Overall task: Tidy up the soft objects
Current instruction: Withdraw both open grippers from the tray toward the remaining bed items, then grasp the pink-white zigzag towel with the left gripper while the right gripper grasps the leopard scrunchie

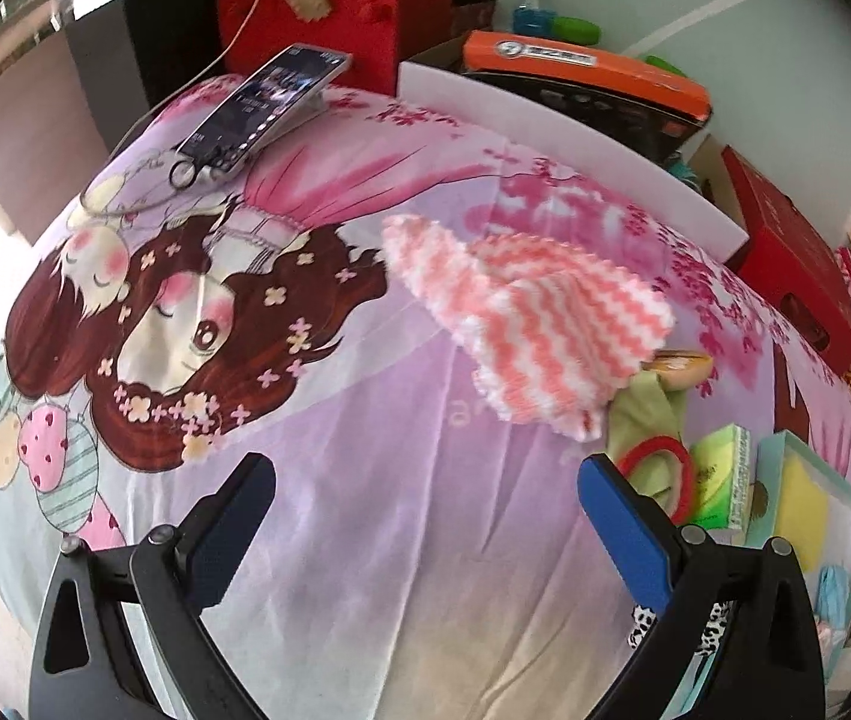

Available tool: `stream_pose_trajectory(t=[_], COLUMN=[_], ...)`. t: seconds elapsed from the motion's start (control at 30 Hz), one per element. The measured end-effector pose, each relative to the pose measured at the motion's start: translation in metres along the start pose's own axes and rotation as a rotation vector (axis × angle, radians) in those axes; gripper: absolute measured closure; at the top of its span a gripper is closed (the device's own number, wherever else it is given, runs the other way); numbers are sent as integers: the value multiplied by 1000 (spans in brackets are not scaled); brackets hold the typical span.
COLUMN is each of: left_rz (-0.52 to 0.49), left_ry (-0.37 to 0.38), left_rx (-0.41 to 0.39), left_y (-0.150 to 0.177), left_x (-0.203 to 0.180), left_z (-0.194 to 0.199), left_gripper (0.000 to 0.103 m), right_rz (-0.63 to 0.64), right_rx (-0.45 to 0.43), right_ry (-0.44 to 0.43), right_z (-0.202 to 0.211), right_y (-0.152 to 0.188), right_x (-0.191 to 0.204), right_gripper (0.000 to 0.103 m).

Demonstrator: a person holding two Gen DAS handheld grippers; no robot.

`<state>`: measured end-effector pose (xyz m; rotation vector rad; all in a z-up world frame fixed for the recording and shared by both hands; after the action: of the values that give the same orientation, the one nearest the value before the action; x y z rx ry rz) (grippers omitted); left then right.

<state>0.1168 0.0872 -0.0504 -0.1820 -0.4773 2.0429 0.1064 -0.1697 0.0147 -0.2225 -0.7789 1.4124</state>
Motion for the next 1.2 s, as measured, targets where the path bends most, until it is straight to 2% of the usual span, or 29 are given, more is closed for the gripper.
stream_pose_trajectory(t=[0.23,0.4,0.7,0.93,1.1,1.2], left_rz=[30,12,16,77,143,155], left_ry=[-35,-55,-36,9,130,158], left_rx=[33,62,81,55,71,48], left_y=[1,6,4,-9,-14,-19], left_x=[7,3,-4,-3,-11,-16], left_z=[-8,-16,-21,-26,-33,-33], left_gripper=[2,2,2,2,2,2], right_rz=[14,33,24,43,67,65], right_rx=[135,190,256,274,295,307], right_ry=[-39,-52,-83,-89,-86,-79], right_z=[-47,-59,-74,-81,-90,-94], right_y=[31,45,61,65,69,71], right_x=[6,8,11,19,24,21], right_gripper=[0,0,0,0,0,0])
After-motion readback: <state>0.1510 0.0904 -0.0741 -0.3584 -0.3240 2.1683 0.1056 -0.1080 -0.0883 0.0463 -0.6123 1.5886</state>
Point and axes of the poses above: each gripper's, at about its wrist camera, not at the fingertips, and z roughly against the way its jaws point, x to its left, y to its underside, the point moved 7 cm from there along -z, roughly the way its jaws point, and after that the axes turned 13 degrees about -y, right-handed, at the moved point
